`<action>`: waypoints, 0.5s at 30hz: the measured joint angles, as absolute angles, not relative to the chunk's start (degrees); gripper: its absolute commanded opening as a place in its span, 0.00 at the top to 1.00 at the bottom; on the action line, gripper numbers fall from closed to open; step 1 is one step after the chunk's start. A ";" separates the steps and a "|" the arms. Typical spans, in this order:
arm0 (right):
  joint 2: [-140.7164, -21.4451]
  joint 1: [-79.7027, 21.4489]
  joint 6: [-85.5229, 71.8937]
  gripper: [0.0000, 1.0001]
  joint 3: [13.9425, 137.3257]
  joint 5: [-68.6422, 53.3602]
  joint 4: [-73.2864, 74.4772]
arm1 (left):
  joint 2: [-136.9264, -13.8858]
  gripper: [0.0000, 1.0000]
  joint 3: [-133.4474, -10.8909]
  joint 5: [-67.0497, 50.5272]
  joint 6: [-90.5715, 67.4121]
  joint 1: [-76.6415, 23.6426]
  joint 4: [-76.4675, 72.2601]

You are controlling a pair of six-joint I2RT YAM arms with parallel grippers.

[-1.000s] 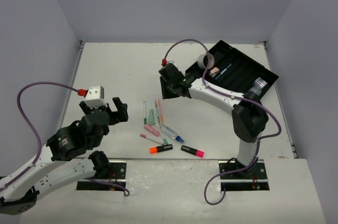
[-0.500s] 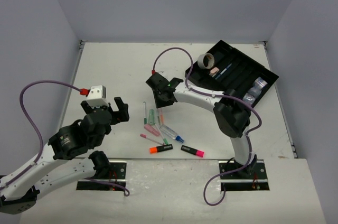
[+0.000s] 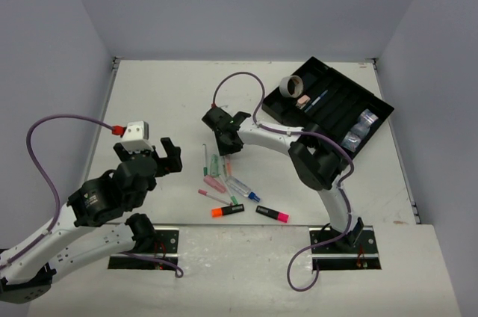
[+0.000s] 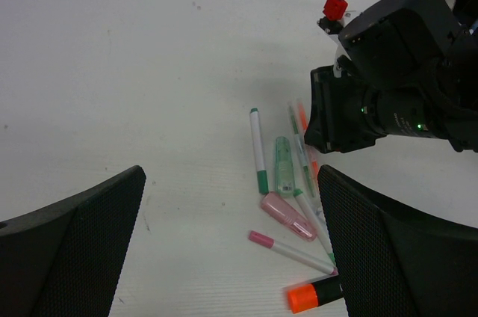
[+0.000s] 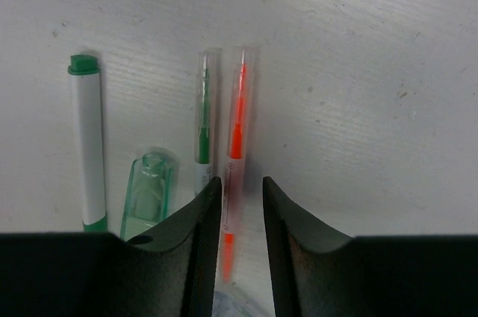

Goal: Sort the stationery into containers
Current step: Pick up the pen from the center of the board.

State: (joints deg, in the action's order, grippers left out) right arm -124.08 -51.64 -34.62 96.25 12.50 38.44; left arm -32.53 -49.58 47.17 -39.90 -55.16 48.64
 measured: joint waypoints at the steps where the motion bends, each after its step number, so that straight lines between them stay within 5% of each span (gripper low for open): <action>1: -124.43 -51.64 -34.65 0.72 96.27 12.49 38.55 | -32.46 0.00 -49.58 47.18 -39.90 -55.16 48.66; 15: -124.35 -50.77 -36.29 0.96 94.18 12.48 38.28 | -31.75 0.00 -49.58 47.22 -39.90 -55.16 48.82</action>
